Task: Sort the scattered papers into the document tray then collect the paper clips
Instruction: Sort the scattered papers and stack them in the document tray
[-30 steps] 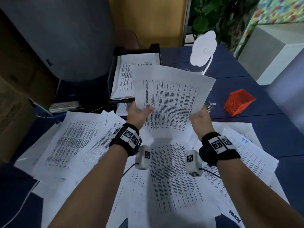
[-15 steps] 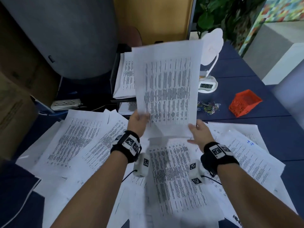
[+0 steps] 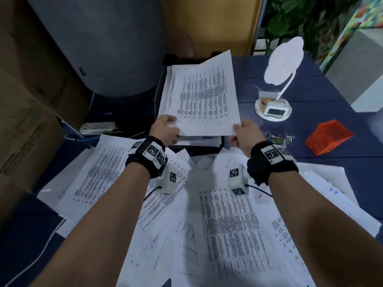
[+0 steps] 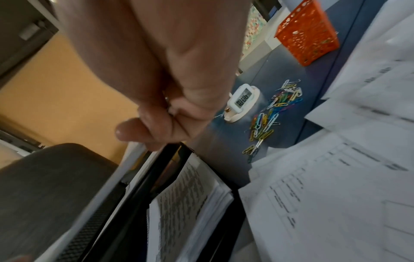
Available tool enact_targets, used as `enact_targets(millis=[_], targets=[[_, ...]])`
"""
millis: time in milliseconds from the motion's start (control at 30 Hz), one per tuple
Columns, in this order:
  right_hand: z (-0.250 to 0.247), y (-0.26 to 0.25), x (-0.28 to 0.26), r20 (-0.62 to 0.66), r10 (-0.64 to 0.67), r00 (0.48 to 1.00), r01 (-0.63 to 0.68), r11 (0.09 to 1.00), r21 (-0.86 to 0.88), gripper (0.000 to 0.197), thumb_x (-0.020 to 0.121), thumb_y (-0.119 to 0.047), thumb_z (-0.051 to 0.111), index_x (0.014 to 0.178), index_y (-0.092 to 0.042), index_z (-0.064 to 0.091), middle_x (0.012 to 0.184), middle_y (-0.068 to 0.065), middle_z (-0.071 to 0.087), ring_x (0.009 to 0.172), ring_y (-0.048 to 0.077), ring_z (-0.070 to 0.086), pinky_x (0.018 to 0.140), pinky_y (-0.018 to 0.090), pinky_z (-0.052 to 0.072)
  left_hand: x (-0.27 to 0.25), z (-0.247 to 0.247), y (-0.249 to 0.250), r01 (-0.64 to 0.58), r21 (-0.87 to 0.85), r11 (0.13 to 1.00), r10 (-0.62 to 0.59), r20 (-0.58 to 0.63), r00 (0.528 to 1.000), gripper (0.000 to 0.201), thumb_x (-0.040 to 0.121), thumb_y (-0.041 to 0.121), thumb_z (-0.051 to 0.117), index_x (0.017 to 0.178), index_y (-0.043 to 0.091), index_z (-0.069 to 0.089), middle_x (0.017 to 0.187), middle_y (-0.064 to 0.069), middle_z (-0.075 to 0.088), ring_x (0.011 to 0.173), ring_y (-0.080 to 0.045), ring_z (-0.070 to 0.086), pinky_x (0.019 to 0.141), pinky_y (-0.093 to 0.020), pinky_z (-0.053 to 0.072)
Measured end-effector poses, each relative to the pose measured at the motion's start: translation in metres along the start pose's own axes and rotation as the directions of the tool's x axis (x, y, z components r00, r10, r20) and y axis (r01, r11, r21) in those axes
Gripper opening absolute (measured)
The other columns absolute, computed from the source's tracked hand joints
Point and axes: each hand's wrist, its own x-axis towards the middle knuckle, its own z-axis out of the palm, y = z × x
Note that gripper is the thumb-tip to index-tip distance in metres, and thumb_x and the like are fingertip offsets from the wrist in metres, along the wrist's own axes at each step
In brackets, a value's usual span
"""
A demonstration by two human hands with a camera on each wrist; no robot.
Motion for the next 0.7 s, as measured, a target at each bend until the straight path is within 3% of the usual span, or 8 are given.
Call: enact_targets(millis=[100, 233, 367, 433, 500, 533, 600, 700], targets=[[0.012, -0.006, 0.013, -0.005, 0.011, 1.000, -0.011, 1.000, 0.025, 0.031, 0.095, 0.003, 0.031, 0.115, 0.002, 0.054, 0.079, 0.020, 0.062, 0.046, 0.015, 0.055, 0.036, 0.019, 0.036, 0.007, -0.005, -0.004, -0.010, 0.039, 0.999, 0.010, -0.007, 1.000, 0.041, 0.087, -0.004, 0.054, 0.123, 0.015, 0.054, 0.122, -0.011, 0.056, 0.082, -0.025, 0.068, 0.060, -0.026, 0.054], [0.025, -0.017, 0.027, -0.033, -0.029, 0.999, 0.030, 0.999, 0.018, 0.029, 0.094, 0.007, 0.030, 0.107, -0.001, 0.054, 0.090, 0.022, 0.064, 0.058, 0.020, 0.061, 0.047, 0.025, 0.050, 0.020, -0.015, 0.001, -0.058, 0.201, 0.978, 0.061, -0.011, 0.998, 0.051, 0.087, 0.002, 0.057, 0.135, 0.016, 0.047, 0.125, -0.009, 0.056, 0.084, -0.021, 0.063, 0.062, -0.022, 0.048], [0.033, -0.028, 0.044, -0.109, -0.087, 0.990, 0.081, 0.995, -0.064, 0.028, 0.094, 0.007, 0.035, 0.109, -0.002, 0.057, 0.090, 0.017, 0.062, 0.053, 0.013, 0.060, 0.045, 0.018, 0.052, 0.037, -0.019, 0.008, -0.115, 0.356, 0.928, 0.131, -0.021, 0.991, 0.057, 0.088, 0.005, 0.060, 0.141, 0.015, 0.042, 0.143, -0.006, 0.045, 0.126, -0.022, 0.047, 0.096, -0.023, 0.041], [0.036, -0.029, 0.053, -0.133, -0.157, 0.979, 0.135, 0.978, -0.159, 0.025, 0.089, 0.004, 0.044, 0.107, -0.007, 0.058, 0.091, 0.018, 0.064, 0.055, 0.015, 0.063, 0.053, 0.028, 0.057, 0.046, -0.018, 0.009, -0.117, 0.395, 0.911, 0.140, -0.030, 0.990, 0.058, 0.088, 0.007, 0.063, 0.142, 0.012, 0.041, 0.144, -0.007, 0.044, 0.132, -0.021, 0.042, 0.106, -0.024, 0.033], [0.038, -0.028, 0.060, -0.166, -0.241, 0.956, 0.169, 0.918, -0.360, 0.021, 0.085, -0.003, 0.051, 0.102, -0.015, 0.058, 0.098, 0.014, 0.067, 0.078, 0.027, 0.067, 0.072, 0.040, 0.057, 0.053, -0.015, 0.009, -0.113, 0.441, 0.890, 0.138, -0.024, 0.990, 0.059, 0.088, 0.009, 0.065, 0.142, 0.010, 0.041, 0.144, -0.009, 0.044, 0.132, -0.022, 0.041, 0.106, -0.024, 0.031], [0.038, -0.029, 0.059, -0.170, -0.276, 0.946, 0.173, 0.874, -0.455, 0.022, 0.086, -0.005, 0.052, 0.104, -0.015, 0.059, 0.100, 0.010, 0.067, 0.088, 0.029, 0.065, 0.079, 0.038, 0.055, 0.056, -0.014, 0.009, -0.112, 0.471, 0.875, 0.136, -0.018, 0.991, 0.059, 0.087, 0.010, 0.066, 0.141, 0.009, 0.042, 0.143, -0.010, 0.045, 0.132, -0.024, 0.042, 0.106, -0.025, 0.032], [0.039, -0.027, 0.060, -0.133, -0.332, 0.934, 0.189, 0.775, -0.603, 0.028, 0.088, -0.007, 0.051, 0.115, -0.011, 0.060, 0.106, 0.010, 0.066, 0.099, 0.028, 0.061, 0.083, 0.029, 0.047, 0.061, -0.013, 0.010, -0.111, 0.538, 0.836, 0.133, -0.002, 0.991, 0.055, 0.086, 0.012, 0.067, 0.137, 0.005, 0.046, 0.139, -0.014, 0.048, 0.128, -0.027, 0.045, 0.103, -0.029, 0.037], [0.040, -0.024, 0.062, -0.093, -0.369, 0.925, 0.193, 0.667, -0.720, 0.035, 0.087, -0.008, 0.049, 0.120, -0.010, 0.060, 0.113, 0.015, 0.065, 0.105, 0.032, 0.059, 0.084, 0.029, 0.046, 0.067, -0.011, 0.010, -0.115, 0.660, 0.742, 0.127, 0.030, 0.991, 0.044, 0.087, 0.019, 0.066, 0.126, 0.000, 0.054, 0.135, -0.017, 0.045, 0.117, -0.031, 0.052, 0.096, -0.033, 0.044]])
